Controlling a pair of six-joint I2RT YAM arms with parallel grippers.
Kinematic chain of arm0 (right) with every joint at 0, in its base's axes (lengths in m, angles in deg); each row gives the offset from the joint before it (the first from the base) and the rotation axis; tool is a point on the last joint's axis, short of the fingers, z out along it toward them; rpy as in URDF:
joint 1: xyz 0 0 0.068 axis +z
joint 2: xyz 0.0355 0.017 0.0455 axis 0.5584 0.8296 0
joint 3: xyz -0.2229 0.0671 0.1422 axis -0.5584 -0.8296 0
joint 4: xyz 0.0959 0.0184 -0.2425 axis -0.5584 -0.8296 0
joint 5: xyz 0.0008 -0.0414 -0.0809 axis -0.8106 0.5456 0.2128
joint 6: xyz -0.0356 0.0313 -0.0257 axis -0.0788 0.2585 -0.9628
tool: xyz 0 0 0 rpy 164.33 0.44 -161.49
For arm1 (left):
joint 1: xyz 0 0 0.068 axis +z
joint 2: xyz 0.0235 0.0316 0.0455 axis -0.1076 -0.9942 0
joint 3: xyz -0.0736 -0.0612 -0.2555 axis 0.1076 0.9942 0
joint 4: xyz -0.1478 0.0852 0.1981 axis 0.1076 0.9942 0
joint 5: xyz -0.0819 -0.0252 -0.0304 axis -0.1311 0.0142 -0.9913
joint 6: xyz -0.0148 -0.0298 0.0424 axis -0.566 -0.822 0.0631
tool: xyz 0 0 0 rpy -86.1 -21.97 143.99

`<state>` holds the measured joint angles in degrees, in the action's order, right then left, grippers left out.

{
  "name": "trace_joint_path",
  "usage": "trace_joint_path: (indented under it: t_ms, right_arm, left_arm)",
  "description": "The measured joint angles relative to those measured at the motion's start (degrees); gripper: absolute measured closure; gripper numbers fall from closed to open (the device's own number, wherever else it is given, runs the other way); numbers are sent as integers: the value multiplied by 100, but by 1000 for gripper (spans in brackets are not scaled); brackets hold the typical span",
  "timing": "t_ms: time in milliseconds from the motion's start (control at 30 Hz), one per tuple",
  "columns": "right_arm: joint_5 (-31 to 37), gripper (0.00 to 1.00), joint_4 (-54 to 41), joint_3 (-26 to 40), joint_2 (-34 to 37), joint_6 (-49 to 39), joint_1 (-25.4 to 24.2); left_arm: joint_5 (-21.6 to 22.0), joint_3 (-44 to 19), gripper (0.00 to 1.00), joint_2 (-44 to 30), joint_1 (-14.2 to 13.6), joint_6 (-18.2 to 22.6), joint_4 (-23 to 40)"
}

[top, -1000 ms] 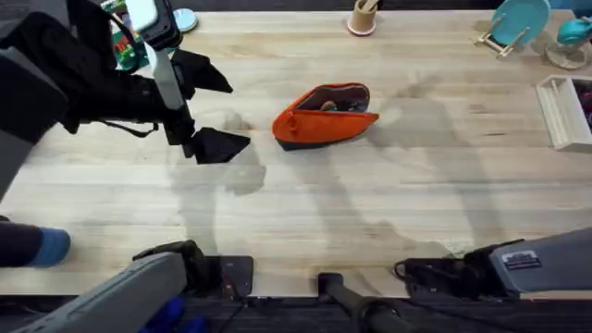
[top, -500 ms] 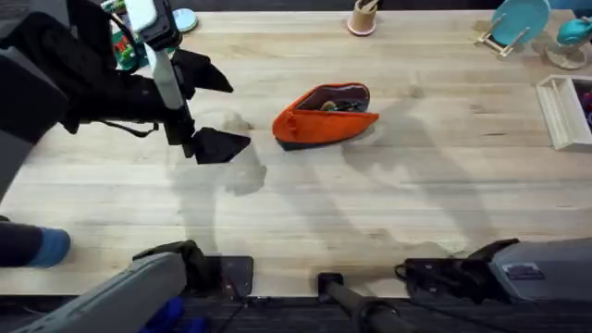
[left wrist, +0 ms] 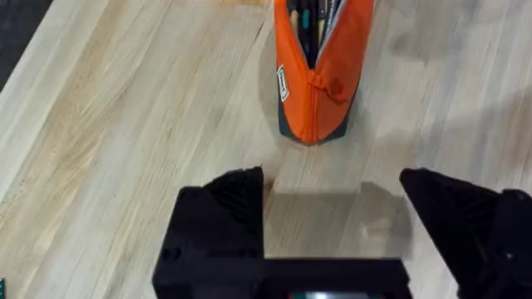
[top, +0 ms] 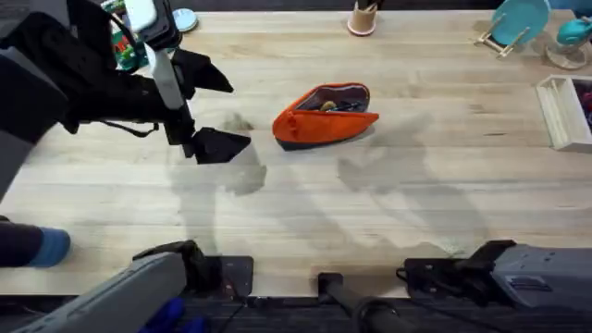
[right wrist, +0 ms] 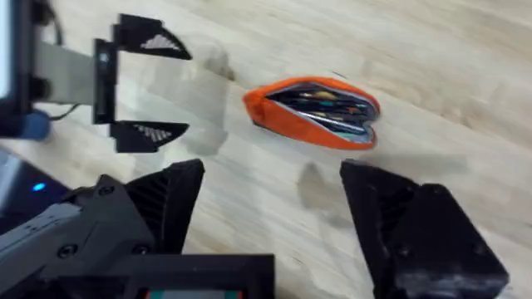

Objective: Unzip the bag, pick up the pens from the table one at a time and place them inside, then zip the bag closed.

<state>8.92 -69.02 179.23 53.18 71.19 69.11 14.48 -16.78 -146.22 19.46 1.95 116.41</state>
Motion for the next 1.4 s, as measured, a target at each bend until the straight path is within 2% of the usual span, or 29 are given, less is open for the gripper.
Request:
trace_joint_path:
  t_ms: [167, 367, 933, 1133, 1400]
  right_arm:
    - [683, 5, -146, -206, -11, 321, 356]
    - [861, 6, 76, -932, -10, 505, 485]
    - [-81, 8, 2324, -3533, -44, 1006, 495]
    - [-378, 7, 2960, -4102, -44, 1316, 557]
    - [-452, 6, 3600, -4500, -46, 1780, 787]
  left_arm:
    - [0, 0, 8, 0, 0, -2, 0]
    - [0, 0, 8, 0, 0, 0, 2]
    - [0, 0, 7, 0, 0, 0, 0]
    - [0, 0, 8, 0, 0, 0, 0]
    - [0, 0, 8, 0, 0, 0, 0]
